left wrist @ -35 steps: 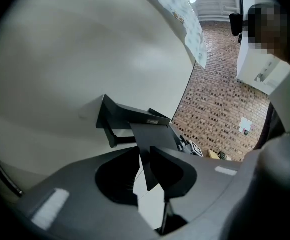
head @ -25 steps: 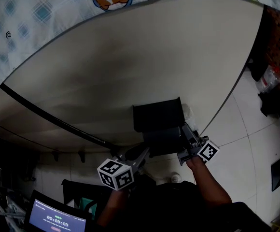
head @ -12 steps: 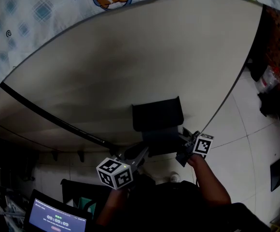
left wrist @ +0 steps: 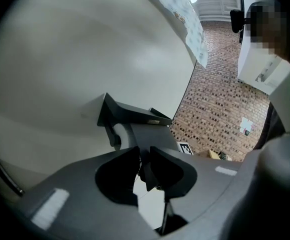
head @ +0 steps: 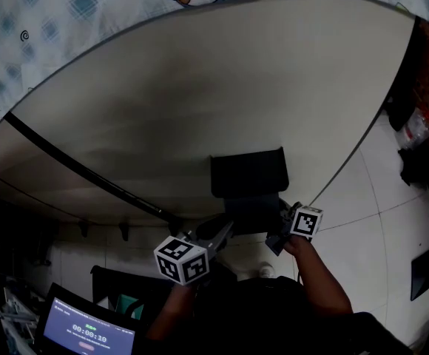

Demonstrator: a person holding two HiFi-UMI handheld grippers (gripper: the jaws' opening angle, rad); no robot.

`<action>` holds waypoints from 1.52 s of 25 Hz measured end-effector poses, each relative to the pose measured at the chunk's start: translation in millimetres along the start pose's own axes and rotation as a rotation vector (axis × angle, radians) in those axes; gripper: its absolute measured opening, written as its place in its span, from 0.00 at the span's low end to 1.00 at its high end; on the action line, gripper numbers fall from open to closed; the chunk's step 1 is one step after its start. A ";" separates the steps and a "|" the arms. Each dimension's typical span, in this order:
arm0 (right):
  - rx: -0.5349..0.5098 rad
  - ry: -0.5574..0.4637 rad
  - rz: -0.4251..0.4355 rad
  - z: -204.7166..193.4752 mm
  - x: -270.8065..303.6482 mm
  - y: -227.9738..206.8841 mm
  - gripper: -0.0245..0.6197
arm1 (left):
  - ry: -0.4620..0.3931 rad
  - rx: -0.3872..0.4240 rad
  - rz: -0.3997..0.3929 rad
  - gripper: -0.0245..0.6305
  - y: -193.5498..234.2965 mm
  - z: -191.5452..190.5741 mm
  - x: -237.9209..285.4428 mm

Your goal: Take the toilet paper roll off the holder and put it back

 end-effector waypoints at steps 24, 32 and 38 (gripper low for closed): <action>-1.078 -0.180 -0.421 82.3 -57.5 138.4 0.04 | 0.031 0.153 0.147 0.15 14.5 -9.1 15.2; -1.123 -0.205 -0.452 68.2 -43.8 149.8 0.04 | 0.011 0.362 0.350 0.16 22.3 -16.7 25.6; -1.154 -0.225 -0.498 70.1 -46.7 151.1 0.04 | -0.041 0.312 0.371 0.17 23.0 -18.5 19.9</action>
Point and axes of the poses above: the fingertips, and each gripper's own axes: x forward along the fingers, y to its left, z out of its top, the point moved 5 cm from there along -x, backward along the fingers, and after that the axes turned 4 degrees about x, right-handed, at the moved point
